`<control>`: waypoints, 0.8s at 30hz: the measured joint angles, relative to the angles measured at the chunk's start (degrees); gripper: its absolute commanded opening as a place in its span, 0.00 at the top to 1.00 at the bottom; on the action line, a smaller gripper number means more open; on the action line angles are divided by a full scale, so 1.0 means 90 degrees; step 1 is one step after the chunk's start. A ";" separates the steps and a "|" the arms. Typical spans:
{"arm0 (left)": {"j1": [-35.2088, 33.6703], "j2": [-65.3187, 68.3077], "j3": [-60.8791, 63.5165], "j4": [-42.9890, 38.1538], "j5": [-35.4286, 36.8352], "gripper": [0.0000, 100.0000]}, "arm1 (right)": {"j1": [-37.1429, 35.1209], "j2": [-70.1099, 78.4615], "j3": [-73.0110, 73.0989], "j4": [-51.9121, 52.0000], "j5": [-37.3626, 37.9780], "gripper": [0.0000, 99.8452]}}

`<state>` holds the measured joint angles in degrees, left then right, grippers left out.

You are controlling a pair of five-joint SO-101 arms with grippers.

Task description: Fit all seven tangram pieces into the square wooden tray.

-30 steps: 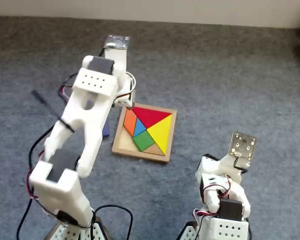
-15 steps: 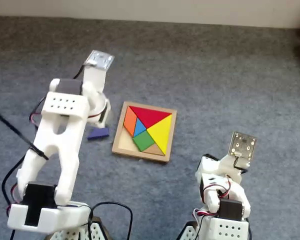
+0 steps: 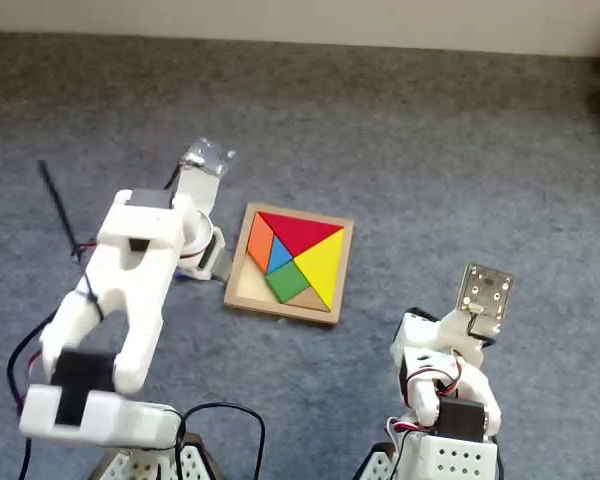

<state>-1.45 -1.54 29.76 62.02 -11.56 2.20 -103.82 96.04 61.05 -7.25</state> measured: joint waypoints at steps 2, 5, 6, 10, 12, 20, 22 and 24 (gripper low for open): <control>0.0000 0.0547 -0.0293 0.0000 0.0000 0.75 | 0.0000 0.0000 0.0000 0.0000 0.0000 0.99; -0.0010 0.1416 -0.0938 0.0010 0.0000 0.78 | 0.0000 0.0000 0.0000 0.0000 0.0000 0.99; -0.0020 0.1700 -0.1201 -0.0020 0.0000 0.79 | 0.0000 0.0000 0.0000 0.0000 0.0000 0.99; 0.0020 0.2491 -0.2149 0.0527 0.0000 0.80 | 0.0000 0.0000 0.0000 0.0000 0.0000 0.99; 0.0029 0.2794 -0.2549 0.0840 0.0000 0.80 | 0.0000 0.0000 0.0000 0.0000 0.0000 0.99; -0.0020 0.3341 -0.3526 0.1485 0.0000 0.80 | 0.0000 0.0000 0.0000 0.0000 0.0000 0.99; -0.0059 0.3341 -0.3575 0.1543 0.0000 0.80 | 0.0000 0.0000 0.0000 0.0000 0.0000 0.99; -0.0088 0.3341 -0.3575 0.1651 0.0000 0.80 | 0.0000 0.0000 0.0000 0.0000 0.0000 0.99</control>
<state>-2.24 28.53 -2.42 76.88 -11.56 2.20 -103.82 96.04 61.05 -7.25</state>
